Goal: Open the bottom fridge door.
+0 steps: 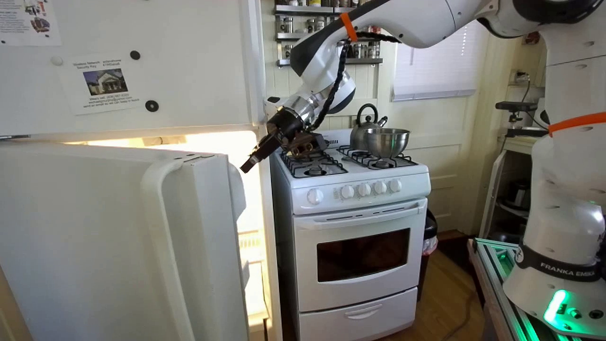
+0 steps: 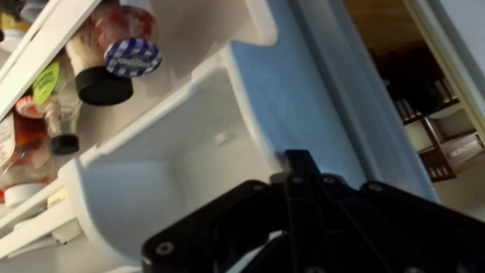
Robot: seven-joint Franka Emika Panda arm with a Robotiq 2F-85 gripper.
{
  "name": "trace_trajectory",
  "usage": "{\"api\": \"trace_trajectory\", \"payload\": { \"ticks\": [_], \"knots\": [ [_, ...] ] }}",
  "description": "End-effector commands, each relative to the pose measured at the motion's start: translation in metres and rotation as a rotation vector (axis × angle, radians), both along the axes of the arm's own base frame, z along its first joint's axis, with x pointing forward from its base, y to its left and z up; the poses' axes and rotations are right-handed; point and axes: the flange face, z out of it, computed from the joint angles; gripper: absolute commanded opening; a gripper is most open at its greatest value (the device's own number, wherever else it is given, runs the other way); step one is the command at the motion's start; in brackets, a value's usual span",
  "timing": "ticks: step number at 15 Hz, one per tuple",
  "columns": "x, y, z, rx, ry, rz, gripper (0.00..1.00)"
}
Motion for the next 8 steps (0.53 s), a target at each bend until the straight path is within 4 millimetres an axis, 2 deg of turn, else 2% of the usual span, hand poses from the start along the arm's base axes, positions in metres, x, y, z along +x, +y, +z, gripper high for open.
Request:
{"api": "trace_trajectory", "payload": {
  "ticks": [1, 3, 6, 8],
  "knots": [
    [-0.018, -0.014, -0.022, -0.028, 0.197, 0.032, 0.0],
    [-0.019, -0.032, -0.027, -0.135, 0.215, -0.054, 0.0],
    [-0.023, -0.071, -0.037, -0.217, 0.26, -0.183, 0.0],
    [-0.031, -0.086, -0.057, -0.269, 0.342, -0.23, 0.0]
  ]
}}
